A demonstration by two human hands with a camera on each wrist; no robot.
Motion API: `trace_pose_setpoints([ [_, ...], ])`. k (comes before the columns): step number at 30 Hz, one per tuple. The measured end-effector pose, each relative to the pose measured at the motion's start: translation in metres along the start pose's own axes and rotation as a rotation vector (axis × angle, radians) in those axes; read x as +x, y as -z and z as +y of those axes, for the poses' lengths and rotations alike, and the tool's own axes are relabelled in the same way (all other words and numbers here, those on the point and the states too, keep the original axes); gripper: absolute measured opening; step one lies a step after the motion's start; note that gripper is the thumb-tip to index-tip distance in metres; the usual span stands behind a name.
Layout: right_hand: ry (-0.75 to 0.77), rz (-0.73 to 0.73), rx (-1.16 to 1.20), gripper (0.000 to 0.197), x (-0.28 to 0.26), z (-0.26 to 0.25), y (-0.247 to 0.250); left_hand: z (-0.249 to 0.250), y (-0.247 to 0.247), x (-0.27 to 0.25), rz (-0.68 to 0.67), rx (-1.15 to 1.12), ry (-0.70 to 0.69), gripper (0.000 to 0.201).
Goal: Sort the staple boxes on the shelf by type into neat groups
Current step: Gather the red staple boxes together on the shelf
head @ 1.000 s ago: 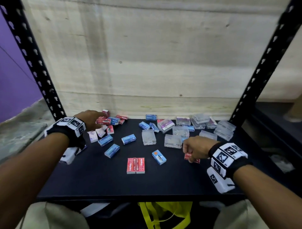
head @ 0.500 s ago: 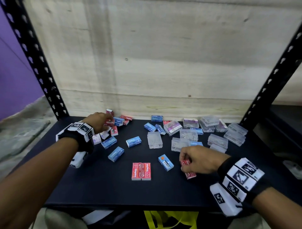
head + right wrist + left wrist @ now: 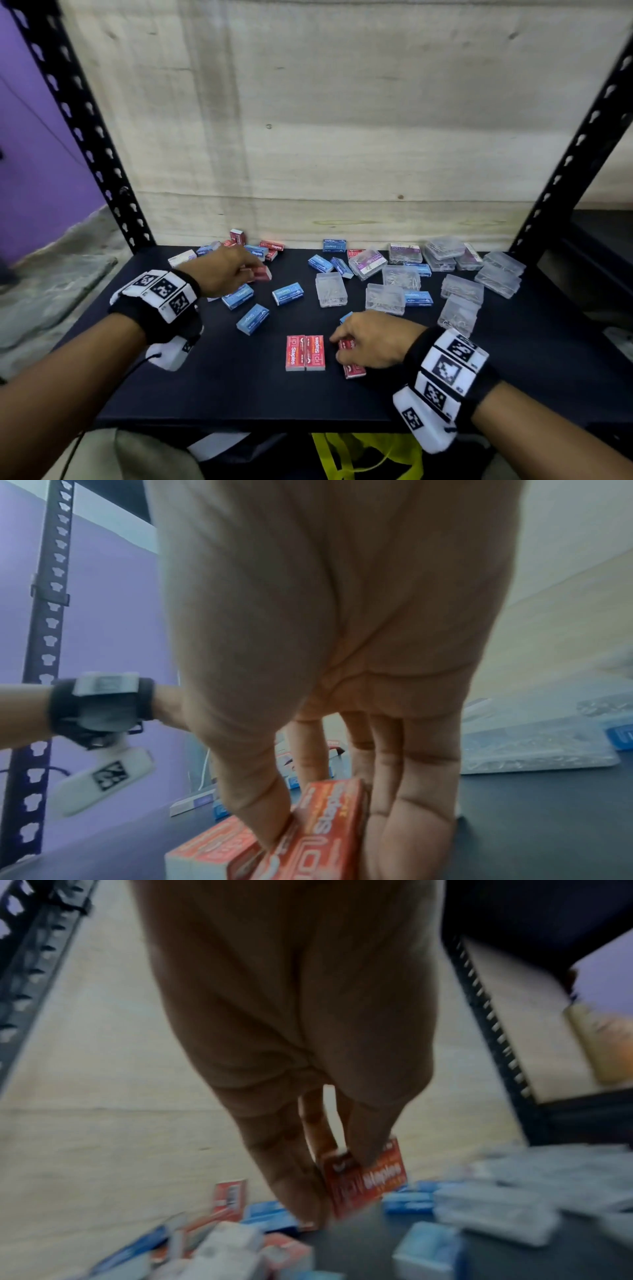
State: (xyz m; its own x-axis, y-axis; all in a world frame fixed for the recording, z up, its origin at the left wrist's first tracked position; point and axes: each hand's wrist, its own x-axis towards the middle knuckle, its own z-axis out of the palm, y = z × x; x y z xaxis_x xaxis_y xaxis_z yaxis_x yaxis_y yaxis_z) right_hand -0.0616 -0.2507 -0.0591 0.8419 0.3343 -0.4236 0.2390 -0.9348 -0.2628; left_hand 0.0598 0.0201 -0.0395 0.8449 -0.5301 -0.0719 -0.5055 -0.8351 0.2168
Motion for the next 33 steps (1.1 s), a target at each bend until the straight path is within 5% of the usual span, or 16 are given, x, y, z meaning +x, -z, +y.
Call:
trace_pose_setpoints([
  [6, -0.099, 0.106, 0.015, 0.032, 0.001, 0.011, 0.007, 0.034, -0.01, -0.033, -0.386, -0.204, 0.006, 0.02],
  [9, -0.153, 0.144, 0.032, 0.034, -0.001, 0.013, 0.006, 0.045, -0.021, -0.038, -0.476, -0.199, 0.002, 0.023],
  [18, -0.225, -0.087, -0.092, 0.059, -0.015, 0.018, 0.013, 0.044, -0.035, -0.048, -0.386, -0.07, -0.005, 0.026],
  [22, -0.2, -0.048, -0.106, 0.059, -0.018, 0.023, 0.011, 0.04, -0.04, -0.053, -0.395, -0.157, 0.052, 0.048],
  [33, -0.062, 0.092, -0.093, 0.039, -0.009, 0.015, 0.002, 0.047, -0.04, -0.052, -0.362, -0.113, 0.019, 0.037],
])
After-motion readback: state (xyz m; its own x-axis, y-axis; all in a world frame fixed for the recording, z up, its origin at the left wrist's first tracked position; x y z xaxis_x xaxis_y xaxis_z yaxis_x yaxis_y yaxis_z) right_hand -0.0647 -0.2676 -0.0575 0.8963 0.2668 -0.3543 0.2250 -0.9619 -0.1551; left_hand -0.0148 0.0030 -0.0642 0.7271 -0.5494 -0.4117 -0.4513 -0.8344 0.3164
